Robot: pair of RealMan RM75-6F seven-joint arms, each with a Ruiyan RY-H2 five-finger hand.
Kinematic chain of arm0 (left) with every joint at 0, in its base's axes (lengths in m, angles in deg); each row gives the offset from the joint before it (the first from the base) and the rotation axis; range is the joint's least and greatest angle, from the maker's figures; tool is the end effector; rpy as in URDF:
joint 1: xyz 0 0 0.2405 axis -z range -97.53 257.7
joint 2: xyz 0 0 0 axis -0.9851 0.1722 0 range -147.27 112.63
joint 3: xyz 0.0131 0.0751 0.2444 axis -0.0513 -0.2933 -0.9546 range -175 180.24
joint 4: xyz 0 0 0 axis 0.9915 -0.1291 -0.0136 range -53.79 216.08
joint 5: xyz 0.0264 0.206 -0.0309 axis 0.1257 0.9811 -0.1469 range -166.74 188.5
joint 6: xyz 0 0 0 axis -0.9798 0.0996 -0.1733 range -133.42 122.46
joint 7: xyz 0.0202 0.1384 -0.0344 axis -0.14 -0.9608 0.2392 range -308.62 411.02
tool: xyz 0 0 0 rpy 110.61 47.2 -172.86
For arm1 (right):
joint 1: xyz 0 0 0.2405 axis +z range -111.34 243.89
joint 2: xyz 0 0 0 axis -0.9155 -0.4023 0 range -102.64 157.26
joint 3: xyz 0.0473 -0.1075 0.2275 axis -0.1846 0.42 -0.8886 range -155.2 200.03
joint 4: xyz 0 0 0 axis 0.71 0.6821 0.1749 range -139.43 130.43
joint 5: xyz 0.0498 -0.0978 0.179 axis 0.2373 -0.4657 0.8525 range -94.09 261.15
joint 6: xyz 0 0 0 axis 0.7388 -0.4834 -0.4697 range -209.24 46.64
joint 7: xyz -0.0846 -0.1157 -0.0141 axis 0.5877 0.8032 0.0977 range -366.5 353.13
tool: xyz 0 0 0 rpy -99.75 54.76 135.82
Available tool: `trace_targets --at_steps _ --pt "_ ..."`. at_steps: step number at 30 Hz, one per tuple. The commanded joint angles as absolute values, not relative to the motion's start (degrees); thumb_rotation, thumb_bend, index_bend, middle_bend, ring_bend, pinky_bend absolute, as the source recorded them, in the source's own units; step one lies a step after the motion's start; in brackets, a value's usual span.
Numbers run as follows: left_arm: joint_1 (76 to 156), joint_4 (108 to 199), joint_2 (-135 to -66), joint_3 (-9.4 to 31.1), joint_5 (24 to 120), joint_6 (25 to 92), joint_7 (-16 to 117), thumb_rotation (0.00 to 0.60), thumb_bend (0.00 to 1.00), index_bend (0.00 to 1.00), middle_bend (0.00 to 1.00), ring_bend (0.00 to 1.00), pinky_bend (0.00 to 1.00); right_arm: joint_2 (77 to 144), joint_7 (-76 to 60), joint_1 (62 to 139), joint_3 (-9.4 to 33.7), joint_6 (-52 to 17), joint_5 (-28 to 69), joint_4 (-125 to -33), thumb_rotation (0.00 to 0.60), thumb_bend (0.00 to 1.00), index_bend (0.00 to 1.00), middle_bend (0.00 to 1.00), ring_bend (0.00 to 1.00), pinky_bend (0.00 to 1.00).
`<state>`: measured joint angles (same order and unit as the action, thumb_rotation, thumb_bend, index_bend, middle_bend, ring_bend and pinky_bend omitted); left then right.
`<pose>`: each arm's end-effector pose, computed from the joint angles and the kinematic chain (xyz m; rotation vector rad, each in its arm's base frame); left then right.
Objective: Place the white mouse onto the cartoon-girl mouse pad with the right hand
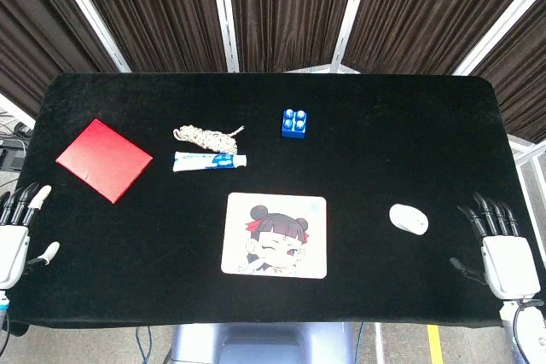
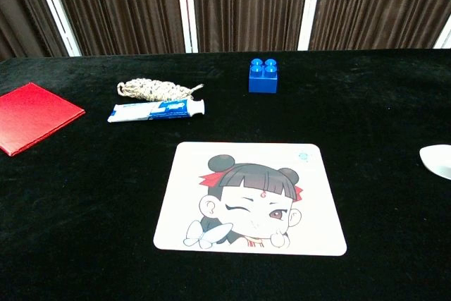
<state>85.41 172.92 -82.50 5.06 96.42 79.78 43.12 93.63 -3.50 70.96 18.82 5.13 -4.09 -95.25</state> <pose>-0.3114 0.1822 0.1539 -1.4270 -0.8029 -0.8072 -0.3076 -0.1828 0.1527 1.3997 -0.8328 0.9088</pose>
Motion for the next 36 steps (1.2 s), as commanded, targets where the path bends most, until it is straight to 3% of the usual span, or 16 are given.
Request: trace_targets --at_steps 1,36 --pt "85.5 173.0 -82.4 5.0 96.3 79.6 43.3 0.6 0.26 0.0 0.0 0.0 0.0 93.6 -3.4 71.0 18.8 4.9 -3.9 -95.5 0.6 0.05 0.13 0.0 0.0 0.0" --pt "85.5 173.6 -82.1 5.1 95.8 79.3 43.7 0.6 0.26 0.0 0.0 0.0 0.0 92.2 -1.6 71.4 18.8 1.2 -0.3 -100.0 0.6 0.06 0.13 0.0 0.0 0.0"
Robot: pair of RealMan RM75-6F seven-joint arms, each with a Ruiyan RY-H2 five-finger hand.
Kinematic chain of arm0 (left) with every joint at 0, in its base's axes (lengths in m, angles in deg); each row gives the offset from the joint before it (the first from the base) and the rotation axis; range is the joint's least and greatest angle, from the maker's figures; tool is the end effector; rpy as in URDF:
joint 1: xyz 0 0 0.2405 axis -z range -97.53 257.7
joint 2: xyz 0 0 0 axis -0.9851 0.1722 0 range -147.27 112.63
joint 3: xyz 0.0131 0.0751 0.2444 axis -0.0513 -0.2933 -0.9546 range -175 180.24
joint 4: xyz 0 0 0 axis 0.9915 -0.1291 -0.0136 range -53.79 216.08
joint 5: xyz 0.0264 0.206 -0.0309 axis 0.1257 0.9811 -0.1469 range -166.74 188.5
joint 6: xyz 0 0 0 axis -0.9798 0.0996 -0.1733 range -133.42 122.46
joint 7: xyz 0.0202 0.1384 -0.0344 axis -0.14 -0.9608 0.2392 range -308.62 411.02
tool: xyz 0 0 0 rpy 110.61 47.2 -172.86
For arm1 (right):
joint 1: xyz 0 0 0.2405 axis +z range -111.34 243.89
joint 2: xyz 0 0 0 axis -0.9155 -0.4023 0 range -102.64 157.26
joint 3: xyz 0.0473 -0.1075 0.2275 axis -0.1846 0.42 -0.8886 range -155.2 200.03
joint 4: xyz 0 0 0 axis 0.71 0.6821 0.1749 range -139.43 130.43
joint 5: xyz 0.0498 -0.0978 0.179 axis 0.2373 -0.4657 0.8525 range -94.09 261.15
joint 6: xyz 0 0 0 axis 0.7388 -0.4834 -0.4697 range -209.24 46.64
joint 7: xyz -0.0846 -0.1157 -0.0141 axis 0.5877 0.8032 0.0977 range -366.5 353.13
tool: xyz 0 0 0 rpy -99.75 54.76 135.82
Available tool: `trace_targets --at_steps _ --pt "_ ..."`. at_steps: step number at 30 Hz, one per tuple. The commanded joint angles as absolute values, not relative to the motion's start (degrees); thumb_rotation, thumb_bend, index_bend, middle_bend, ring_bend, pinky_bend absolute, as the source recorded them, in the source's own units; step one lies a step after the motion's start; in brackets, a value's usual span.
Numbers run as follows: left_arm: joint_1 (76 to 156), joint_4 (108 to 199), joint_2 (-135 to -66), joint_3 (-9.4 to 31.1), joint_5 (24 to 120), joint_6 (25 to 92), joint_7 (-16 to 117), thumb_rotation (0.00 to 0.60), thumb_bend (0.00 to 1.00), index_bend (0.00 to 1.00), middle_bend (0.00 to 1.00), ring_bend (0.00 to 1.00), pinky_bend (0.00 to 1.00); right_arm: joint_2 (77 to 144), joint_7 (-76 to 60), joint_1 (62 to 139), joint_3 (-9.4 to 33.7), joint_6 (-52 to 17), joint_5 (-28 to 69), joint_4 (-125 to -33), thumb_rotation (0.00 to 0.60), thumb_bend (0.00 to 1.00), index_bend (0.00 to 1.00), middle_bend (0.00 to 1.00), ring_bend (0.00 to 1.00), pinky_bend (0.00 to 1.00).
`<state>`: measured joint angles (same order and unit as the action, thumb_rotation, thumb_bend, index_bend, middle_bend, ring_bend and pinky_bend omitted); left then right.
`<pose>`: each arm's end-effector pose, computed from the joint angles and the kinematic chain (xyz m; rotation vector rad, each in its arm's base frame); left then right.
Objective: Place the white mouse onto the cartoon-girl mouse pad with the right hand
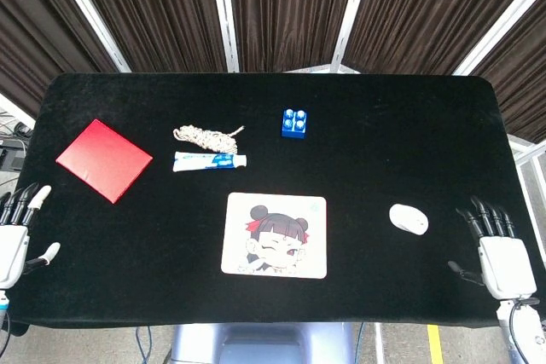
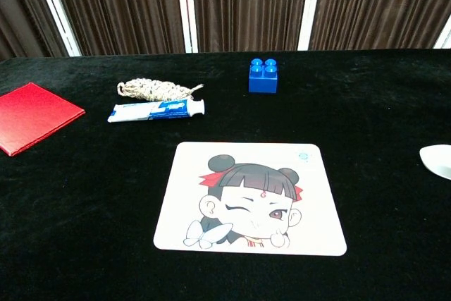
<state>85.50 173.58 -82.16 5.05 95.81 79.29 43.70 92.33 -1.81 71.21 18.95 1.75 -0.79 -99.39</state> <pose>-0.3112 0.1824 0.1541 -1.4205 -0.8252 -0.8098 -0.3051 -0.1827 0.1481 1.3911 -0.9165 0.8624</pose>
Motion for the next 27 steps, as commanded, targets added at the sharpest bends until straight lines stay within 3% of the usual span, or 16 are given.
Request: trace_targets --at_steps 1,11,18,27 --pt "85.5 173.6 -82.1 5.1 95.8 79.2 43.7 0.6 0.26 0.0 0.0 0.0 0.0 92.2 -1.3 71.6 18.6 1.0 -0.1 -100.3 0.6 0.06 0.13 0.0 0.0 0.0" --pt "85.5 173.7 -82.1 5.1 95.7 79.2 44.0 0.6 0.26 0.0 0.0 0.0 0.0 93.5 4.7 76.1 15.2 -4.6 5.2 -104.9 0.6 0.06 0.14 0.0 0.0 0.0" --pt "85.6 173.7 -82.0 5.1 95.6 79.0 44.0 0.6 0.26 0.0 0.0 0.0 0.0 95.4 11.2 80.4 12.8 -11.6 15.1 -108.5 0.6 0.06 0.14 0.01 0.0 0.0" --pt "85.8 173.8 -82.0 5.1 95.3 78.6 43.8 0.6 0.26 0.0 0.0 0.0 0.0 101.3 18.9 85.2 10.9 -15.4 26.5 -107.4 0.6 0.06 0.14 0.01 0.0 0.0"
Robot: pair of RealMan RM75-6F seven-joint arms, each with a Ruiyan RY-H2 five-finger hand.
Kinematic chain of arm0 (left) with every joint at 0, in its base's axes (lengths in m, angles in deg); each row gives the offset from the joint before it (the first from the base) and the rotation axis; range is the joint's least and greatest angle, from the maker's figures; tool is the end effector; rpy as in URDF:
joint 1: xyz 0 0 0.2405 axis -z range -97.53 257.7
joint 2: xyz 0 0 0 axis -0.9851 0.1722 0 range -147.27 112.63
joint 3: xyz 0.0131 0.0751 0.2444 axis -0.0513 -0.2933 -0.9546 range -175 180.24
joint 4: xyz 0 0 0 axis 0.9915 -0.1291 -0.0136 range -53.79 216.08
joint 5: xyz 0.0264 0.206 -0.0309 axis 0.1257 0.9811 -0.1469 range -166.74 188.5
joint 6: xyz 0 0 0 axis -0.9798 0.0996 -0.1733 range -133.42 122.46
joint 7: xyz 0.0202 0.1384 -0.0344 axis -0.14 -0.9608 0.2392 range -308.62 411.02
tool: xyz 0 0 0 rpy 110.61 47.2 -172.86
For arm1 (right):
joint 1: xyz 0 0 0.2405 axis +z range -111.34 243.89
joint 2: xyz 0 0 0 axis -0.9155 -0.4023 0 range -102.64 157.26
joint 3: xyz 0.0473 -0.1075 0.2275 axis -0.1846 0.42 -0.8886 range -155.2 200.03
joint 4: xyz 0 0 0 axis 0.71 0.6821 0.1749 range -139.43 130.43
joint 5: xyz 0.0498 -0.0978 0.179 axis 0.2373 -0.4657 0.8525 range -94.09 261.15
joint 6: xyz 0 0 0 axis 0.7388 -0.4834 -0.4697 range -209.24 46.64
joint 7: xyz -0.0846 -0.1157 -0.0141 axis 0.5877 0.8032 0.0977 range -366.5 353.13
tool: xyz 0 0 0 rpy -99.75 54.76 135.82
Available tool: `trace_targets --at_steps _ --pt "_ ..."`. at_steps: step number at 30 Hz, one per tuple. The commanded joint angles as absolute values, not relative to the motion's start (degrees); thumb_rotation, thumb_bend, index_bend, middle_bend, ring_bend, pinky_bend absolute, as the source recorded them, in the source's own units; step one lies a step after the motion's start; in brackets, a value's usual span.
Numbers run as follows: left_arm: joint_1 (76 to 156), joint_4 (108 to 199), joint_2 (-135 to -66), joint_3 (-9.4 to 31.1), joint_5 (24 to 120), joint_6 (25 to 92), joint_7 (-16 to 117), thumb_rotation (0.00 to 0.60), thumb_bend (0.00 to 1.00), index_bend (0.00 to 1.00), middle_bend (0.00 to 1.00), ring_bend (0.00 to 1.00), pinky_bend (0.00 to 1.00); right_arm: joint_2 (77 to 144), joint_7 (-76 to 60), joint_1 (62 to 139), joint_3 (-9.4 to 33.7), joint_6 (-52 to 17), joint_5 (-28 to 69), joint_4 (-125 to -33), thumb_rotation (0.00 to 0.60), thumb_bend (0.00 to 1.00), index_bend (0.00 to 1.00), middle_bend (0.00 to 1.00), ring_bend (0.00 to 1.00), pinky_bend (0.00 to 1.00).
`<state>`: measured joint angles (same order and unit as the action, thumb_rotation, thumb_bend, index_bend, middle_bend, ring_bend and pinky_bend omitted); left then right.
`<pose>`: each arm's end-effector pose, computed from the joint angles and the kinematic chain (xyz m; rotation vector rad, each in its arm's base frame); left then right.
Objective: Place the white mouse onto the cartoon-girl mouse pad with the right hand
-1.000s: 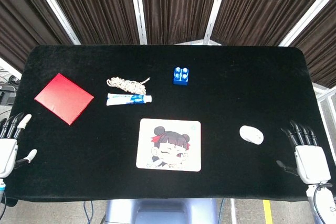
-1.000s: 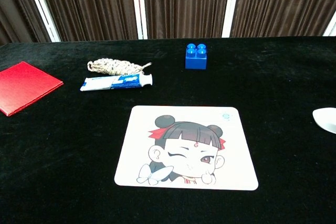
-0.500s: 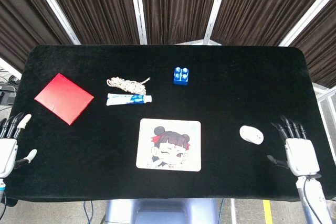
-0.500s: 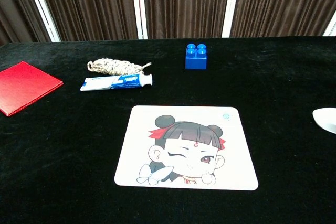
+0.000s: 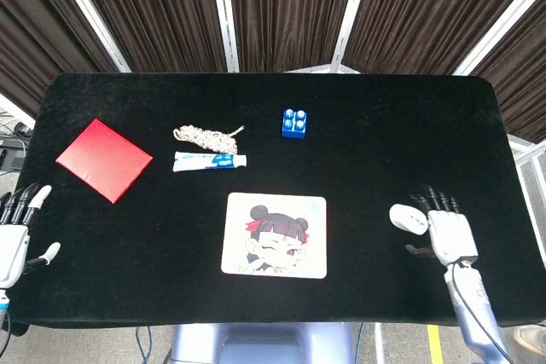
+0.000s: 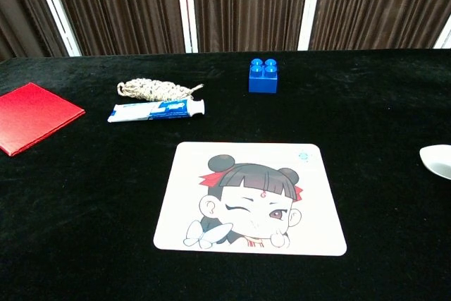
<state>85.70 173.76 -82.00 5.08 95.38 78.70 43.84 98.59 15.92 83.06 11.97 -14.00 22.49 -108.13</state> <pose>-0.3117 0.1836 0.1539 -1.4213 -0.8356 -0.8051 -0.2609 -0.2498 0.0881 1.4349 -1.1362 0.7291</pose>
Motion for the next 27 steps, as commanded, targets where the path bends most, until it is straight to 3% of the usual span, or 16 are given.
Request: trace_targets --at_steps 1,10,27 --pt "85.8 173.8 -82.0 5.1 95.2 78.5 43.7 0.6 0.26 0.0 0.0 0.0 0.0 102.1 19.6 85.8 10.6 -15.5 27.7 -106.9 0.6 0.06 0.14 0.01 0.0 0.0" --pt "86.1 174.1 -82.0 5.3 94.7 77.8 43.3 0.6 0.26 0.0 0.0 0.0 0.0 107.6 22.7 89.4 8.4 -16.4 38.0 -101.2 0.6 0.07 0.17 0.01 0.0 0.0" --pt "86.8 174.5 -81.8 5.4 93.8 76.6 42.0 0.6 0.26 0.0 0.0 0.0 0.0 113.5 23.8 91.8 9.2 -17.0 43.6 -92.1 0.6 0.08 0.23 0.02 0.0 0.0"
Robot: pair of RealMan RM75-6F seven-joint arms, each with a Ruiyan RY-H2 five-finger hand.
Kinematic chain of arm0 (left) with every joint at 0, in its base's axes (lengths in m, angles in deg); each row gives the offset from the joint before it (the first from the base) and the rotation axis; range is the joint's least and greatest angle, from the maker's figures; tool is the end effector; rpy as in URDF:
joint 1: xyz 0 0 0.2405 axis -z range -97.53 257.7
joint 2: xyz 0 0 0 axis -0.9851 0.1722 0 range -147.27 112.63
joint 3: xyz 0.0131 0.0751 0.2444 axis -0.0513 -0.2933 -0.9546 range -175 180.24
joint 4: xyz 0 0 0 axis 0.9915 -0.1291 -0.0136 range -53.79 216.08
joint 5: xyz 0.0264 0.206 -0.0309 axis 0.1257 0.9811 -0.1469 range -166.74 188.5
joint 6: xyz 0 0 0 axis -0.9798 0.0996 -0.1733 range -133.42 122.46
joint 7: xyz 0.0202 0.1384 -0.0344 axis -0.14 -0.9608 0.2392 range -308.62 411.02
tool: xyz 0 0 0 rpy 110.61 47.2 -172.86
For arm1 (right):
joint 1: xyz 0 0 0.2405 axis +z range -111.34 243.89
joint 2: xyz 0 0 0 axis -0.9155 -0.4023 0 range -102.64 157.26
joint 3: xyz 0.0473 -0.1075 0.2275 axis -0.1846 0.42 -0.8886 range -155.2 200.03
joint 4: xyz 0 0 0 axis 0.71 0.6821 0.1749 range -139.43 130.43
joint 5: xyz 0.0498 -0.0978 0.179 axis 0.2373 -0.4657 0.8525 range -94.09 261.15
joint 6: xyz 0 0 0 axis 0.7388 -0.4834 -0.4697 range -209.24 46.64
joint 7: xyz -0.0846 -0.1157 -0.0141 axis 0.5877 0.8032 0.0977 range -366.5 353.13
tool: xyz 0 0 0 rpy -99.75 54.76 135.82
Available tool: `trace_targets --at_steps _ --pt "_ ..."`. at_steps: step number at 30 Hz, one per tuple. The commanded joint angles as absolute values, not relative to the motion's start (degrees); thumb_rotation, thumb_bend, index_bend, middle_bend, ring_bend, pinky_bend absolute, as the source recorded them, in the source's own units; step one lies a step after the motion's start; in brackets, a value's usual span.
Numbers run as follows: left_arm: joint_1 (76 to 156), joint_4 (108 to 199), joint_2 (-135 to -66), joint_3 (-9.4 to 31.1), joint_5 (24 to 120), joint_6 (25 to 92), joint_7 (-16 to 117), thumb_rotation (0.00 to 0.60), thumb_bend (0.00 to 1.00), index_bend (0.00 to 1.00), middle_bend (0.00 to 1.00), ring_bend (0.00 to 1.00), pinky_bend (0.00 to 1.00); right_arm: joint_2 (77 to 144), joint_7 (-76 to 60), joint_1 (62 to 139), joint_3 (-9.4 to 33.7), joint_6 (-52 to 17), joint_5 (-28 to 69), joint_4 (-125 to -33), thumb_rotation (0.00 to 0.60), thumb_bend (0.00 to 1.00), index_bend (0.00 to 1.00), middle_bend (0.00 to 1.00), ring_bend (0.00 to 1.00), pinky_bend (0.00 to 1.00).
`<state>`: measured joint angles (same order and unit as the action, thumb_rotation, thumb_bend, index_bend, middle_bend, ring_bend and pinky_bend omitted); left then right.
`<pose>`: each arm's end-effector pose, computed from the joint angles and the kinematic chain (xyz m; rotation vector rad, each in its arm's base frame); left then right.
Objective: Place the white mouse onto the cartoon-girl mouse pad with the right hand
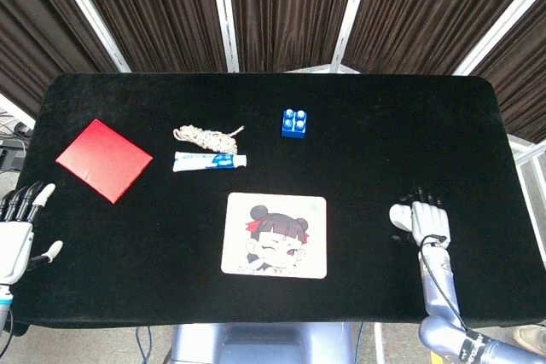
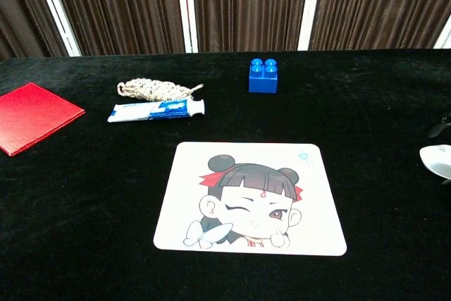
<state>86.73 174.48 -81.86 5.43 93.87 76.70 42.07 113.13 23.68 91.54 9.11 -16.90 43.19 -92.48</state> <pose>-0.3108 0.1900 0.1510 -1.4351 -0.8416 -0.7737 -0.2835 -0.2925 0.0257 1.3068 -1.2611 0.5461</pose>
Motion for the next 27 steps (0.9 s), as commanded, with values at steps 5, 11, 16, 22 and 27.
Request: trace_targets --at_steps 5,11,16,22,27 --pt "86.9 174.7 -81.8 5.5 93.6 76.4 41.9 0.6 0.26 0.0 0.0 0.0 0.0 114.2 23.6 92.5 8.8 -17.2 44.4 -90.9 0.6 0.09 0.25 0.04 0.0 0.0" --pt "87.0 174.8 -81.7 5.5 93.4 76.2 41.8 0.6 0.26 0.0 0.0 0.0 0.0 115.0 23.7 93.2 8.9 -17.5 45.3 -89.5 0.6 0.11 0.28 0.07 0.0 0.0" --pt "87.1 174.8 -81.7 5.4 93.3 76.2 41.9 0.6 0.26 0.0 0.0 0.0 0.0 115.6 23.5 93.6 9.0 -17.5 45.7 -88.3 0.6 0.15 0.3 0.1 0.0 0.0" --pt "87.1 174.8 -81.8 5.4 93.3 76.2 41.8 0.6 0.26 0.0 0.0 0.0 0.0 115.7 23.4 93.7 8.9 -16.8 45.9 -87.7 0.6 0.19 0.4 0.26 0.07 0.2" --pt "87.1 174.8 -81.7 5.4 93.2 76.1 41.8 0.6 0.26 0.0 0.0 0.0 0.0 115.9 23.2 93.6 9.0 -16.0 45.3 -87.3 0.6 0.2 0.52 0.5 0.36 0.62"
